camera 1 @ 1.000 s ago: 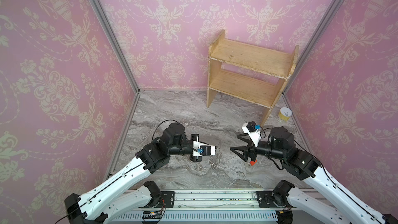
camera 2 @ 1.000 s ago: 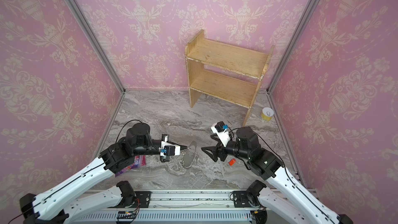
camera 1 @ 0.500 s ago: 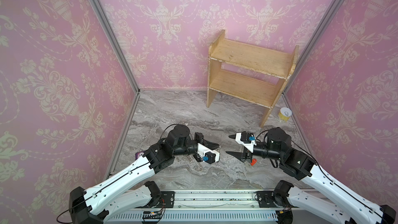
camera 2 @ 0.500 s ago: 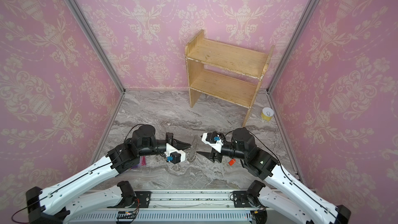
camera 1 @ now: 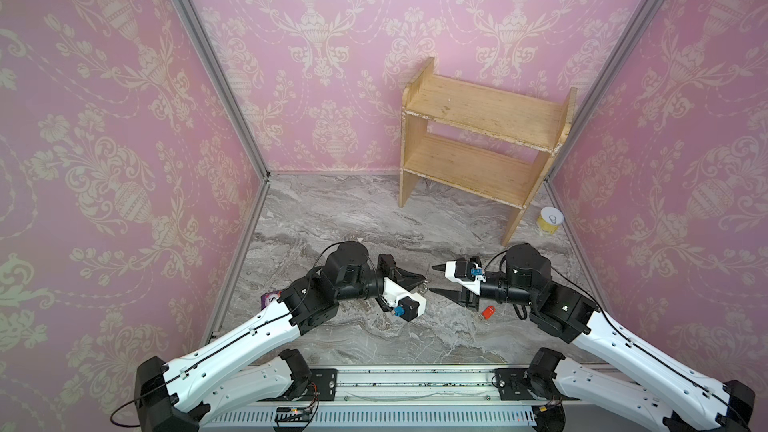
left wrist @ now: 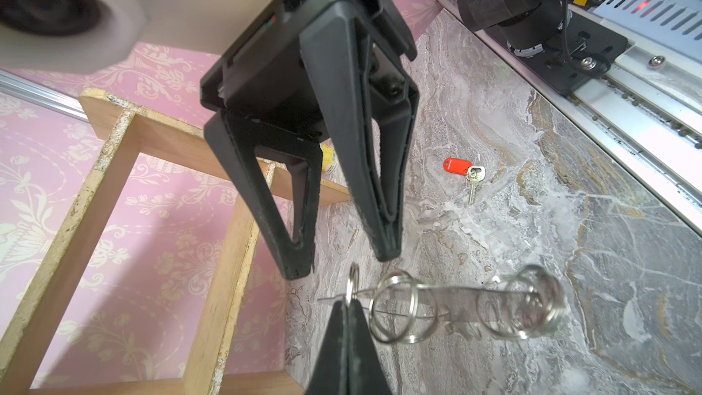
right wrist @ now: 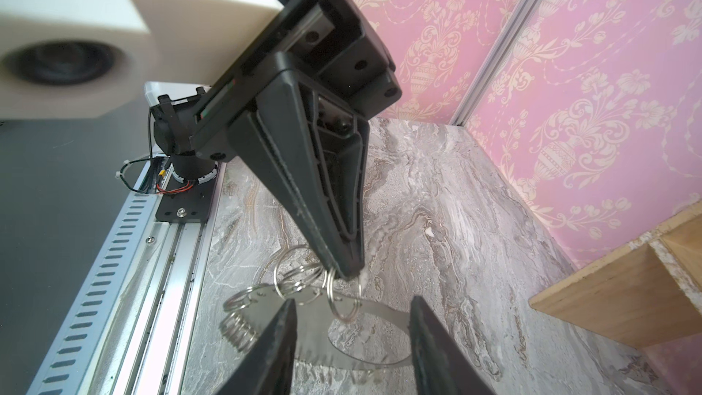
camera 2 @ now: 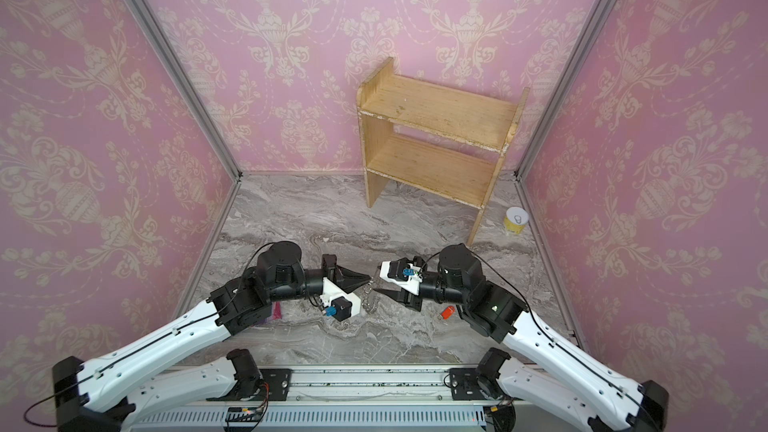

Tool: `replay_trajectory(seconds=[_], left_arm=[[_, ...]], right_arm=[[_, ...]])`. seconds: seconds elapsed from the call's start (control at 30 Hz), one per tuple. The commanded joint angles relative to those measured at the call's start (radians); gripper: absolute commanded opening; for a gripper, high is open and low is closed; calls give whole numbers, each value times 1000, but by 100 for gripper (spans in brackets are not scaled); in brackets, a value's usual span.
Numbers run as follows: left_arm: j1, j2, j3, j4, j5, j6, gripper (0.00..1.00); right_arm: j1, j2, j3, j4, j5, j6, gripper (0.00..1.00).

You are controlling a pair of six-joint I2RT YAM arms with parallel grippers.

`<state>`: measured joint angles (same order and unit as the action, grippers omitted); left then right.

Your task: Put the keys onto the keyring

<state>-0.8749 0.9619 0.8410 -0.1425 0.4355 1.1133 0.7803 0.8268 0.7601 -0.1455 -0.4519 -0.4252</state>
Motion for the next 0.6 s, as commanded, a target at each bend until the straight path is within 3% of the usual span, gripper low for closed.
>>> replay_trajectory(seconds=[0.0,0.4,0.57], left_arm=[[-10,-18,-3,28,-12,23,0],[-12,-26,-3,25,-10,20,0],[-12,-32,-7,38,-9,6,0]], right_arm=[[17,11,30,4,6,-23,42],[40,31,35,15,45,-18,20],[40,30,36,-7,62,-20,18]])
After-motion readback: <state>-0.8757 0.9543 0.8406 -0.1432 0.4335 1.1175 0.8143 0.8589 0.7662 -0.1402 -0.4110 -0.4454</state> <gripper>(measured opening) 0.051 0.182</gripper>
